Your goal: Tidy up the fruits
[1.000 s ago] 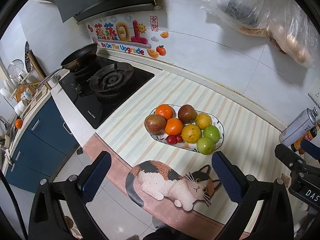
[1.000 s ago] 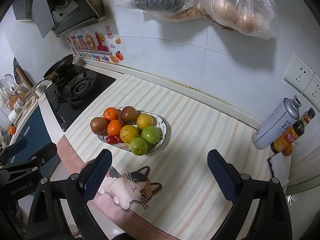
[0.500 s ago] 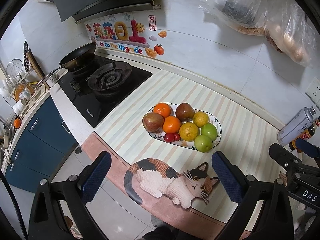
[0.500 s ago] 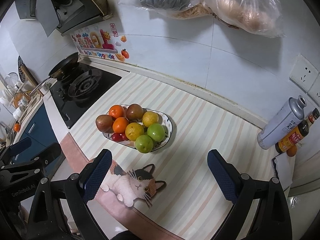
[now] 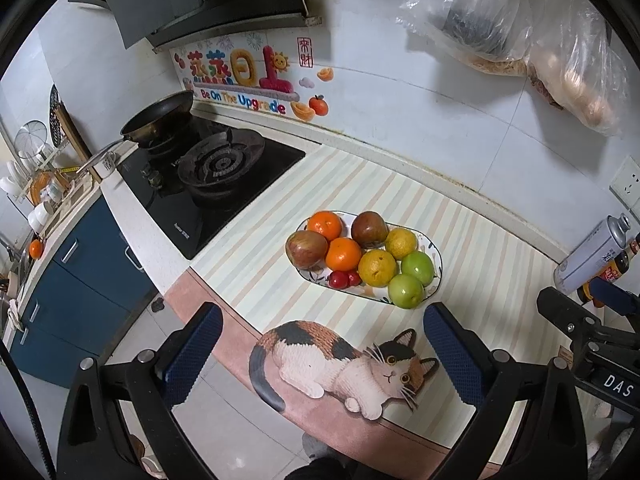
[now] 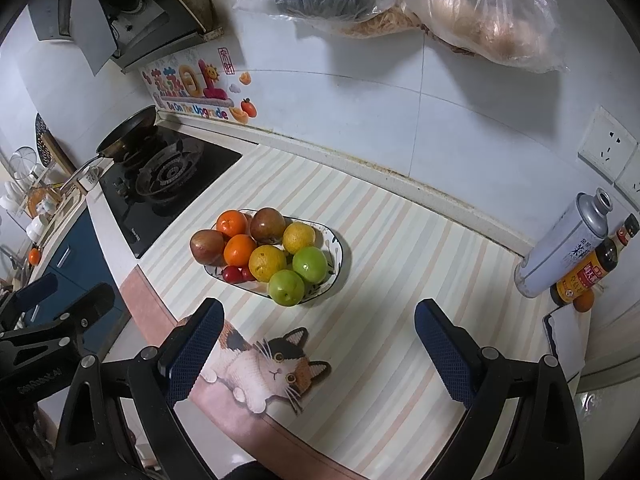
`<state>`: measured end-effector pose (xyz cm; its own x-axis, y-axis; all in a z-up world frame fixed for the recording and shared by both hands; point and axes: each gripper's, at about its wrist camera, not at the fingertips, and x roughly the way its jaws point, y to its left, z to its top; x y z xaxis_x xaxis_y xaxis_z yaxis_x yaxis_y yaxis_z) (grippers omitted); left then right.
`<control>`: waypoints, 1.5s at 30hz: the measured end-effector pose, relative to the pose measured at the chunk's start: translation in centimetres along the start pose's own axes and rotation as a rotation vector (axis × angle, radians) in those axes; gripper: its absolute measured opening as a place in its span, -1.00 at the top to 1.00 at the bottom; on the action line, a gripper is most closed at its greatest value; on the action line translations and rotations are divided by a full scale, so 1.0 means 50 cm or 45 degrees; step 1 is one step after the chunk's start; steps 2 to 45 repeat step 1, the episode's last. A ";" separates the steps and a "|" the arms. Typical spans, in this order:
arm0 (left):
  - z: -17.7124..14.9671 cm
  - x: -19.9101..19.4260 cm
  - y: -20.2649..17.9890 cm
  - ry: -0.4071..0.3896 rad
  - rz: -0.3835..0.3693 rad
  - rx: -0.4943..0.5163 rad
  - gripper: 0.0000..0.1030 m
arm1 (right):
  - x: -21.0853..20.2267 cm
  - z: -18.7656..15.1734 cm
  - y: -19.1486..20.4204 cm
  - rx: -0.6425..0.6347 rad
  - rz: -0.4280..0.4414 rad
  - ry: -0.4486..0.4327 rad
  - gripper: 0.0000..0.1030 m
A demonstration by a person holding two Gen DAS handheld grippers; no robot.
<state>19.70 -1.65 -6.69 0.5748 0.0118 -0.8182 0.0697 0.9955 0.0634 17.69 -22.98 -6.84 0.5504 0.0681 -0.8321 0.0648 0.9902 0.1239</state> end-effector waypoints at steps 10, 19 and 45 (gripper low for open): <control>0.001 -0.002 -0.001 -0.007 0.002 0.003 -1.00 | 0.000 0.000 0.000 0.001 0.001 0.000 -0.91; 0.001 -0.002 -0.001 -0.007 0.002 0.003 -1.00 | 0.000 0.000 0.000 0.001 0.001 0.000 -0.91; 0.001 -0.002 -0.001 -0.007 0.002 0.003 -1.00 | 0.000 0.000 0.000 0.001 0.001 0.000 -0.91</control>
